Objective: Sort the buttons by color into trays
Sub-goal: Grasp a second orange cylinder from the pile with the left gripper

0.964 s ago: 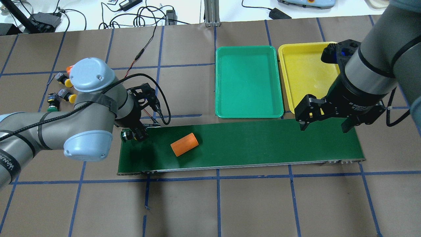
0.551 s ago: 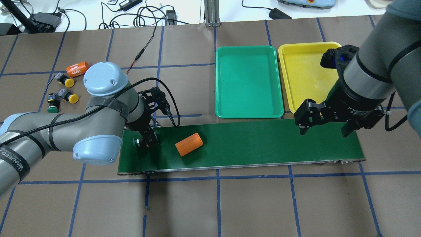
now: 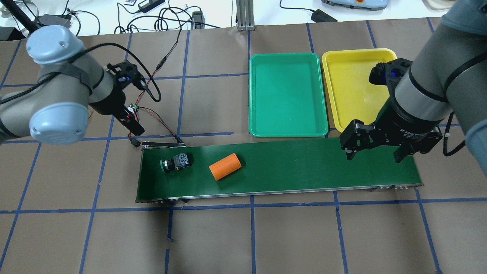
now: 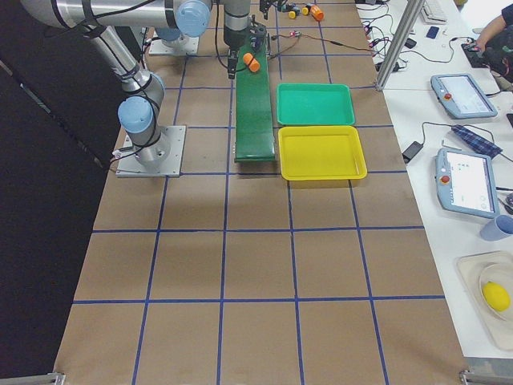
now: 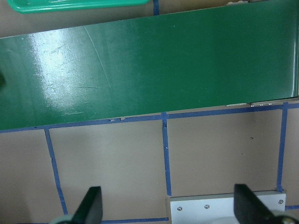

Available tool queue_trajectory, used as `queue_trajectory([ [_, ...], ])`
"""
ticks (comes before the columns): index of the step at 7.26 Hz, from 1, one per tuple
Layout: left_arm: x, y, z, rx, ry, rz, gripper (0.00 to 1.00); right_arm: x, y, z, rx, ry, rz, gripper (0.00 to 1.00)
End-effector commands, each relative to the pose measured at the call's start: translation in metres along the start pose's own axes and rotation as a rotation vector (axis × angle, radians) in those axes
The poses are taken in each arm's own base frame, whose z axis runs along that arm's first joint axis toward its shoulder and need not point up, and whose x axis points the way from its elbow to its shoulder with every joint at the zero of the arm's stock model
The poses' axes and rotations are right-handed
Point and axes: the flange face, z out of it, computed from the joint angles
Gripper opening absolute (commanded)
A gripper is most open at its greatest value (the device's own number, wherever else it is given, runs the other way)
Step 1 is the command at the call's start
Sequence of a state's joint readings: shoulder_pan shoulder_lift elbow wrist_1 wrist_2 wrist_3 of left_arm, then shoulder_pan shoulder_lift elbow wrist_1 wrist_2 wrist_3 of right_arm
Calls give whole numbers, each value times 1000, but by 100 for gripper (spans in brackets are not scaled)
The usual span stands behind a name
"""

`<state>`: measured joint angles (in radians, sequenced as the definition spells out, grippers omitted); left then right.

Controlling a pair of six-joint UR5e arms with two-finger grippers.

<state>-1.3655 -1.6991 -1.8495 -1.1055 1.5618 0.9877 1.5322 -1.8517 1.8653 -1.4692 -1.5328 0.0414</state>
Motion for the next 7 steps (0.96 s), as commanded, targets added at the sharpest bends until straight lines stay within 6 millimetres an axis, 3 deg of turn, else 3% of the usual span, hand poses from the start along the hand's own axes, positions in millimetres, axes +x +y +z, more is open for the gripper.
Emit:
queue_trajectory([
  [1,-135,3,0,22,-44,-30,100,5,0,3,-7,47,-2,100],
  [2,-199,5,17,27,-56,-67,100,8,1,5,-11,77,-2,100],
  [3,-245,-5,37,29,-70,-87,100,8,0,5,-12,75,0,100],
  [4,-267,-12,79,17,-39,-88,100,8,-3,7,-12,72,0,100],
  [5,-278,-13,115,1,-13,-89,100,8,-5,8,-11,74,4,100],
  [7,-297,-7,133,7,-37,-67,100,9,-7,7,-1,76,12,100],
])
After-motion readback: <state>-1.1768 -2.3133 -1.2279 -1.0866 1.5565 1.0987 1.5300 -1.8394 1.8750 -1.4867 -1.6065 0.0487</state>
